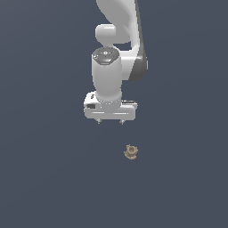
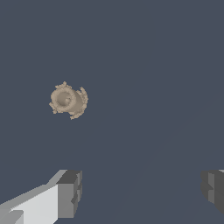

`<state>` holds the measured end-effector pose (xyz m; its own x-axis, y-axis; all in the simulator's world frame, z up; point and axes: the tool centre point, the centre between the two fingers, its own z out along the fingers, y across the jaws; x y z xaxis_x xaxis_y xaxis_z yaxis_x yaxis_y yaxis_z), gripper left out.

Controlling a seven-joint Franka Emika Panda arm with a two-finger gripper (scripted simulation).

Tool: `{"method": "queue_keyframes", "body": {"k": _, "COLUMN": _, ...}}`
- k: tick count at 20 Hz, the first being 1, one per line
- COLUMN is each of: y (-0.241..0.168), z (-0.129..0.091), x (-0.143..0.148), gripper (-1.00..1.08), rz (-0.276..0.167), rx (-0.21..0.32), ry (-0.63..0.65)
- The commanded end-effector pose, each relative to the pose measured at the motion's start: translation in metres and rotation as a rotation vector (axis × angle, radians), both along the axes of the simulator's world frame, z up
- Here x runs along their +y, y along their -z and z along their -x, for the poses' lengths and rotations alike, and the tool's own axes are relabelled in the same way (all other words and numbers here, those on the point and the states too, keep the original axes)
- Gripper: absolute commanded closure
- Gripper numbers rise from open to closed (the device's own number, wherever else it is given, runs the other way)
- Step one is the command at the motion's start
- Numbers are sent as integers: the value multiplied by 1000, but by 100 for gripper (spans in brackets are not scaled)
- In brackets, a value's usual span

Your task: Pick up the object and move it to a goal position.

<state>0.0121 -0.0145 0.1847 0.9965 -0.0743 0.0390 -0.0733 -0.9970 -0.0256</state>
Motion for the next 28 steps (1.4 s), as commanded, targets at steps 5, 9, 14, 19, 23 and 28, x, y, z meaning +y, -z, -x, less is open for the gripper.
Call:
{"method": "queue_keyframes", "body": {"k": 5, "y": 3, "z": 2, "x": 6, "gripper": -92, "rz": 2, "rx": 12, "ry": -11}}
{"method": "queue_keyframes", "body": {"k": 9, "y": 10, "z": 8, "x": 18, "gripper": -92, "rz": 6, "rx": 40, "ry": -37}}
{"method": "queue_keyframes", "body": {"k": 14, "y": 12, "z": 10, "x": 20, "gripper": -92, "rz": 7, "rx": 46, "ry": -43}}
{"method": "queue_keyframes", "body": {"k": 19, "y": 15, "z": 4, "x": 24, "gripper": -92, "rz": 7, "rx": 46, "ry": -24}}
{"method": "queue_keyframes", "body": {"k": 23, "y": 20, "z": -6, "x": 30, "gripper": -92, "rz": 7, "rx": 46, "ry": 10}}
{"method": "queue_keyframes", "body": {"k": 28, "y": 32, "z": -24, "x": 43, "gripper": -92, "rz": 8, "rx": 46, "ry": 73}}
